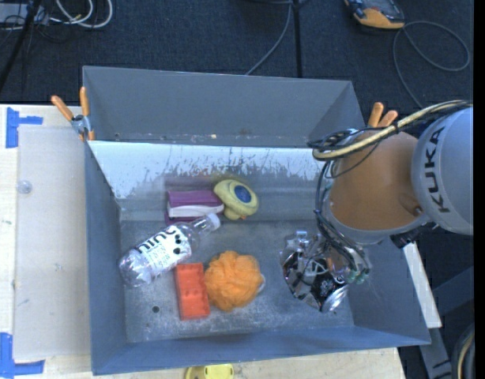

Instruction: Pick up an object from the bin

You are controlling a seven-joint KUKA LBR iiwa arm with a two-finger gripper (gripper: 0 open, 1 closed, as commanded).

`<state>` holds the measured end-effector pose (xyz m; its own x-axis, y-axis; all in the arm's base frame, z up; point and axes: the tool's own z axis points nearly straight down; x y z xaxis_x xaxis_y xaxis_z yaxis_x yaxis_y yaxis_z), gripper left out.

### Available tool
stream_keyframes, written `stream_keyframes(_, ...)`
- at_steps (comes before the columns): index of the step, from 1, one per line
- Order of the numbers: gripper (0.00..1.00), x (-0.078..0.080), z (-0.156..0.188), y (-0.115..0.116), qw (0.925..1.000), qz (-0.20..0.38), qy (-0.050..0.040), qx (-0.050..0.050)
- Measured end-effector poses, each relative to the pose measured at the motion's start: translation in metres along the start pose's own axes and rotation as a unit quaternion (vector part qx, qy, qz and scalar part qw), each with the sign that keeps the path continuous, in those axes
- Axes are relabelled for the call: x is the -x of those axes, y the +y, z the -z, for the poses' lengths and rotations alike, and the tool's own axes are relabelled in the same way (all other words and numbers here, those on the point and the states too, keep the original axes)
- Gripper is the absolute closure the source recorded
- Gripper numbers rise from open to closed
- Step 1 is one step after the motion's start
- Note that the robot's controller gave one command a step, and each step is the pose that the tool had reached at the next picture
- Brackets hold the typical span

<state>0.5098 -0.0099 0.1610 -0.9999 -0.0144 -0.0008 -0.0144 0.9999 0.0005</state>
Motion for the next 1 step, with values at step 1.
stream_keyframes(1, 1.0, 0.0215, 0.0985, -0.011, 1.0, -0.007, -0.0064, 0.0)
